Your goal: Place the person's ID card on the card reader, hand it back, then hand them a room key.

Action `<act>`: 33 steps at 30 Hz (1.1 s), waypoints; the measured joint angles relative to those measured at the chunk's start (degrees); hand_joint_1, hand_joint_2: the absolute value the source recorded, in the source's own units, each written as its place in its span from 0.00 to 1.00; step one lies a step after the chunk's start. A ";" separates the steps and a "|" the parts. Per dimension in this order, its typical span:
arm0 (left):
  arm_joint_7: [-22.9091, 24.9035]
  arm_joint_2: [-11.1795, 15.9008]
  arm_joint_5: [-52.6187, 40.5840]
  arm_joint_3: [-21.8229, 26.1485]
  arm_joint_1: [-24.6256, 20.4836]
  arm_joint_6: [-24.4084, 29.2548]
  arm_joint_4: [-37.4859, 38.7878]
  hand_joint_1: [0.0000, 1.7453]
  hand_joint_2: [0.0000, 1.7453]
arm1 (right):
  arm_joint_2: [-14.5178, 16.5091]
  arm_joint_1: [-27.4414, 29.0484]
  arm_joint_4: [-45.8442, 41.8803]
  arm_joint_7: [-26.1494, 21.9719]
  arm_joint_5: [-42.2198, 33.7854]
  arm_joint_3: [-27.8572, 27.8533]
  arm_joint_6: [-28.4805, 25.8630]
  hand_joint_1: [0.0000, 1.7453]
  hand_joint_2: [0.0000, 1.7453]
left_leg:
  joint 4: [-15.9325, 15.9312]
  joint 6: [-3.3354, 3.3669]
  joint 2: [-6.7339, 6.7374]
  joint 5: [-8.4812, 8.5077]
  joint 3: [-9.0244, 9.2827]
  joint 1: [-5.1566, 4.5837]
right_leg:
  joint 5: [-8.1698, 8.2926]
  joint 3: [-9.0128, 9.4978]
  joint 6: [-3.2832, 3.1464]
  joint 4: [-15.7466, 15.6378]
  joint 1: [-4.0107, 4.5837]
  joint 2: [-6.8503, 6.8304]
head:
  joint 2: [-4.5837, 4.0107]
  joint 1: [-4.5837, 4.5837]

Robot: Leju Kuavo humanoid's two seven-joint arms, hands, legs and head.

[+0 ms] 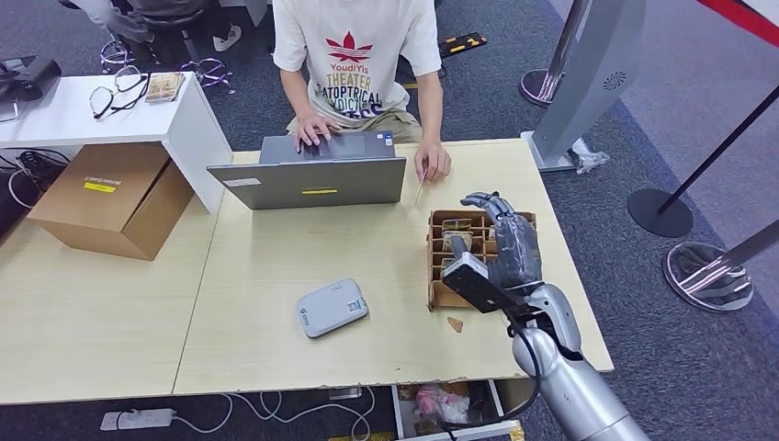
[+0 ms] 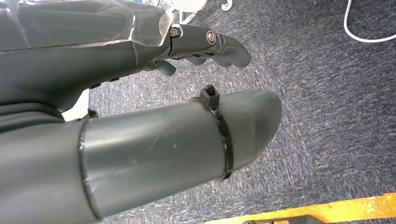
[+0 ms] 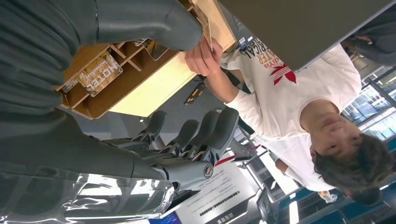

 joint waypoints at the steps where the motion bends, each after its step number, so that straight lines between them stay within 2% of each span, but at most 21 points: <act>1: -0.02 -0.01 -0.04 0.00 0.00 0.00 0.00 0.00 0.00 | -0.03 0.00 0.05 0.18 0.71 0.16 -0.12 0.30 1.00 | 0.00 0.00 0.00 0.00 0.00 0.00 | 0.00 0.00 0.00 0.00 0.00 0.00 | 0.00 0.00; 4: -0.08 -0.01 -0.26 0.00 -0.01 -0.03 0.00 0.00 0.00 | -0.30 0.02 0.08 1.03 3.56 0.86 -0.82 0.30 1.00 | 0.00 0.00 0.00 0.00 0.00 0.00 | 0.00 0.00 0.00 0.00 0.00 0.00 | 0.00 0.01; 12: 0.02 -0.02 -0.76 0.00 -0.03 -0.15 0.00 0.00 0.00 | -1.43 0.48 -0.01 3.62 10.61 2.98 -1.53 0.41 1.00 | 0.00 0.00 0.00 0.00 0.00 0.00 | 0.00 0.00 0.00 -0.01 0.00 0.00 | 0.00 0.01; 17: 0.21 -0.01 -0.77 0.00 -0.04 -0.17 0.00 0.00 0.00 | -2.04 0.67 -0.09 5.21 14.20 4.44 -0.13 0.34 1.00 | 0.00 0.00 0.00 0.00 0.00 0.00 | 0.00 0.00 0.00 0.00 0.00 0.00 | 0.00 0.01; 29: 0.24 -0.01 -0.78 0.00 -0.04 -0.30 0.00 0.00 0.00 | -2.74 0.70 -0.58 6.55 16.14 6.34 2.10 0.32 1.00 | 0.00 0.00 0.00 0.00 0.00 0.00 | 0.00 0.00 0.00 0.00 0.00 0.00 | 0.00 0.01; 33: 0.24 -0.01 -0.89 0.00 -0.04 -0.33 0.00 0.00 0.00 | -2.77 0.69 -0.60 6.70 16.28 6.72 2.90 0.39 1.00 | 0.00 0.00 0.00 0.00 0.00 0.00 | 0.00 0.00 0.00 0.00 0.00 0.00 | 0.00 0.01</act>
